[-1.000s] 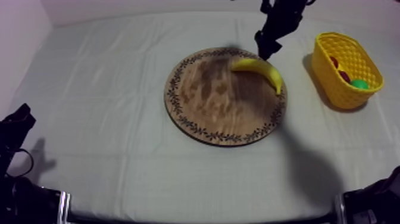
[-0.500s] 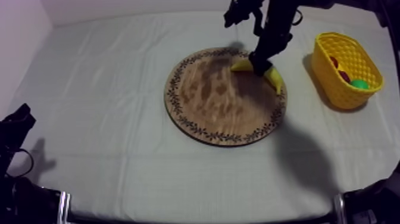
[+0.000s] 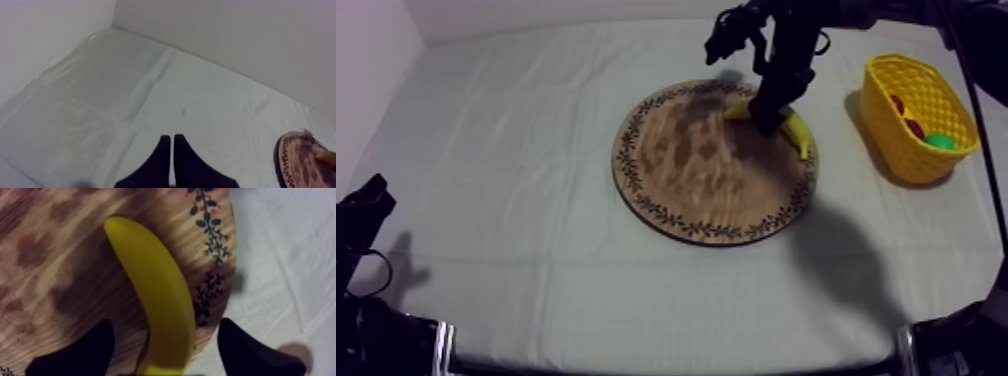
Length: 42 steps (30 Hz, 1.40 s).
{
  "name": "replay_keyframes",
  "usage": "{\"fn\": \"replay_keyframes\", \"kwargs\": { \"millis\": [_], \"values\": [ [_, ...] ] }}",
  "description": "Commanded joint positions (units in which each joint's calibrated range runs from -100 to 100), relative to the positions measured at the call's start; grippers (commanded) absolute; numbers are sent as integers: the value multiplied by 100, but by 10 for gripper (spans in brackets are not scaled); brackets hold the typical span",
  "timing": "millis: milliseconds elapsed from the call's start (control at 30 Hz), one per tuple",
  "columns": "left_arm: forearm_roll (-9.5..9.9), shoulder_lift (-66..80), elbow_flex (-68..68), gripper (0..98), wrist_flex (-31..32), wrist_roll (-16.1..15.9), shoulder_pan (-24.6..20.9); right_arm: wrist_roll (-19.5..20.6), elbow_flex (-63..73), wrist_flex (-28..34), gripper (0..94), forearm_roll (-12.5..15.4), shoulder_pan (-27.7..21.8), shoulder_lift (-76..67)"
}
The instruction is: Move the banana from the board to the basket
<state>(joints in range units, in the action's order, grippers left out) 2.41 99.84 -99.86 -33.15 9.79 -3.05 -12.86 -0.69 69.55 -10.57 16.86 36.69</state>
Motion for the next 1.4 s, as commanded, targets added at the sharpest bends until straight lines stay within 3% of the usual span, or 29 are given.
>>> {"fn": "replay_keyframes", "kwargs": {
  "millis": [0, 200, 433, 767, 1367],
  "values": [
    [1, -2, -3, 1, 1, 0, -2, -15, 20, -21, 490, -20, 1, 28],
    [1, -2, -3, 1, 1, 0, -2, -26, -52, -205, 319, -61, 19, 113],
    [1, -2, -3, 1, 1, 0, -2, 7, -196, -337, 183, -108, 28, 136],
    [1, -2, -3, 1, 1, 0, -2, -95, -110, -158, 165, -63, 60, -468],
    [1, -2, -3, 1, 1, 0, -2, -494, 1626, 1748, 173, 344, 29, -2066]
  ]
}}
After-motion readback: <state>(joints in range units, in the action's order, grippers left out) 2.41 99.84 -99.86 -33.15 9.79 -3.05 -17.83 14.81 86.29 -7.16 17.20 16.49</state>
